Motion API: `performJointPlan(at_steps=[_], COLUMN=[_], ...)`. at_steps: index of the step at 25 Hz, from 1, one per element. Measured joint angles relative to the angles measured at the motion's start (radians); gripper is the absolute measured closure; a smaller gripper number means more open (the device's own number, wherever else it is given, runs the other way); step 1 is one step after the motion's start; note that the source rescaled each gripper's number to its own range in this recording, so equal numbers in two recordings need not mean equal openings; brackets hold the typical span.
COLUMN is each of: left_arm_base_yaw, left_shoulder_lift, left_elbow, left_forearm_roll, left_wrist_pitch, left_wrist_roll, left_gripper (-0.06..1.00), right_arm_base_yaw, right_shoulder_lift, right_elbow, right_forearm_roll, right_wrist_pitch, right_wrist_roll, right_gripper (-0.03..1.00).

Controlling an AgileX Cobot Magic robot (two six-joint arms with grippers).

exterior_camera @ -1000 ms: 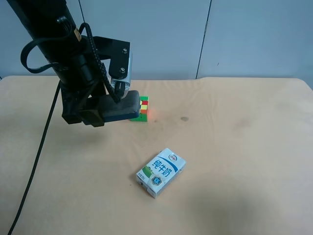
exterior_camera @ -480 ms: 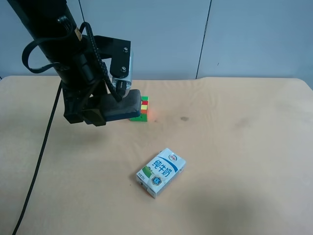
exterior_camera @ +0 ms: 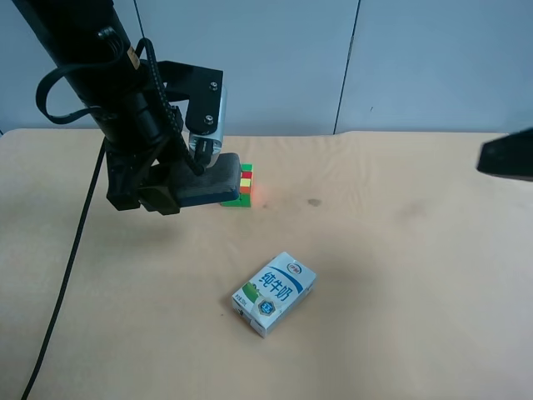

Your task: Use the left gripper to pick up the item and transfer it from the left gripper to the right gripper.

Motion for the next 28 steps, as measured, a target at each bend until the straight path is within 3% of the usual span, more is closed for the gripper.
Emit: performJointPlan(at_steps=[7,11,14,20,28], left_arm_base_yaw=[0.0,0.0,0.0,0.0,0.0], left_shoulder_lift=[0.0,0.0,0.0,0.0,0.0], left_elbow=[0.0,0.0,0.0,0.0,0.0], left_forearm_roll=[0.0,0.0,0.0,0.0,0.0], left_wrist_pitch=[-0.003,-0.021,-0.033,-0.052,-0.052], left_wrist_roll=[0.003,0.004,0.004,0.004,0.004], left_gripper=[0.94,0.94,0.94,0.94,0.94], right_arm_base_yaw=[0.0,0.0,0.0,0.012,0.239], right_shoulder_lift=[0.36,0.553,0.661,0.801,0.945], right_elbow=[0.0,0.0,0.0,-0.001,-0.004], right_forearm_roll=[0.522,0.715,0.812,0.892,1.037], right_wrist_pitch=[0.008,0.102,0.176,0.247,0.226], right_wrist_roll=[-0.503,-0.696,-0.806,-0.912,-1.026], right_gripper=[-0.03,-0.03,-0.03,-0.03,-0.03])
